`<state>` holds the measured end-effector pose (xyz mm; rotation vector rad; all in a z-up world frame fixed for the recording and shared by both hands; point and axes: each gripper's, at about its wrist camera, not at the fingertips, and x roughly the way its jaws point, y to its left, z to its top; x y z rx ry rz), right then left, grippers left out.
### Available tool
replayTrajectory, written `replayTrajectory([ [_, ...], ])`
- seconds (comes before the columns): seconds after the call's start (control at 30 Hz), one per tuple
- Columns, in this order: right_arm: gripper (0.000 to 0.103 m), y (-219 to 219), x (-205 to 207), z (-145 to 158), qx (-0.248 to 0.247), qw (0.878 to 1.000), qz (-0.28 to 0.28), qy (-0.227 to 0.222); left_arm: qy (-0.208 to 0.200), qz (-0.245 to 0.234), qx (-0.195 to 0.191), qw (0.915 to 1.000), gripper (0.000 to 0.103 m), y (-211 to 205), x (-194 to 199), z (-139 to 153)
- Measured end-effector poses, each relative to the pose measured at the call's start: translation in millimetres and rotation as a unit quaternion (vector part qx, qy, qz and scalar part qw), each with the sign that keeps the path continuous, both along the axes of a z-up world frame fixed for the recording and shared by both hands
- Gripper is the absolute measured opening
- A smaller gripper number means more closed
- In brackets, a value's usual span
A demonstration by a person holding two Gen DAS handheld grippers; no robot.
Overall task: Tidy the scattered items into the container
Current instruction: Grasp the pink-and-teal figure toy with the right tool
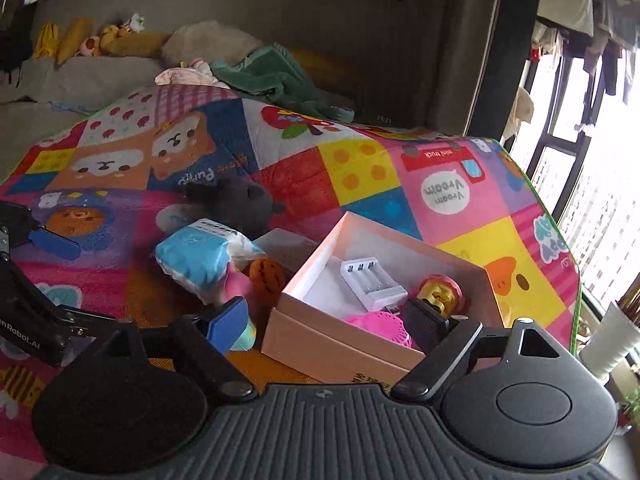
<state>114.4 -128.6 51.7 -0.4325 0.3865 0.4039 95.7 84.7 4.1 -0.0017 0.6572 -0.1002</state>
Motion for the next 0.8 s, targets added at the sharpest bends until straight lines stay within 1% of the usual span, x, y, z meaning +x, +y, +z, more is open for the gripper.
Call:
replayTrajectory([
  [0.03,0.07,10,-1,-4,-0.011,1.0,0.006,-0.001,0.0,0.008,-0.007,0.9999,0.103,3,-1,0],
  [0.07,0.06,20,-2,-8,-0.02,1.0,0.015,0.004,-0.003,0.015,-0.013,0.9998,0.103,6,-2,0],
  [0.1,0.055,30,-2,-12,-0.03,0.999,0.025,0.009,-0.004,0.021,-0.019,0.9996,0.103,8,-3,0],
  [0.13,0.055,40,-1,-17,-0.044,0.999,0.032,0.006,-0.002,0.026,-0.023,0.9994,0.103,9,-2,0],
  [0.27,0.055,76,4,-38,-0.123,0.991,0.04,-0.039,0.012,0.046,-0.038,0.9981,0.103,15,2,-2],
  [0.37,0.044,92,16,-50,-0.154,0.987,0.041,-0.028,0.012,0.046,-0.038,0.9981,0.103,14,2,-2],
  [0.43,0.035,98,21,-57,-0.179,0.983,0.032,-0.035,0.012,0.046,-0.034,0.9983,0.103,13,1,-3],
  [0.47,0.034,99,21,-59,-0.184,0.982,0.029,-0.037,0.013,0.046,-0.034,0.9982,0.103,13,1,-3],
  [0.53,0.033,96,16,-55,-0.178,0.983,0.031,-0.034,0.012,0.047,-0.036,0.9982,0.103,13,1,-3],
  [0.63,0.033,80,-5,-36,-0.139,0.989,0.048,-0.008,0.013,0.047,-0.037,0.9981,0.103,13,2,-3],
  [0.67,0.033,71,-13,-29,-0.117,0.992,0.054,0.013,0.013,0.047,-0.036,0.9982,0.103,13,2,-3],
  [0.73,0.033,47,-23,-14,-0.054,0.994,0.061,0.071,0.013,0.047,-0.036,0.9982,0.103,13,2,-2],
  [0.8,0.033,19,-28,-5,0.01,0.991,0.05,0.123,0.013,0.047,-0.036,0.9982,0.103,13,2,-2],
])
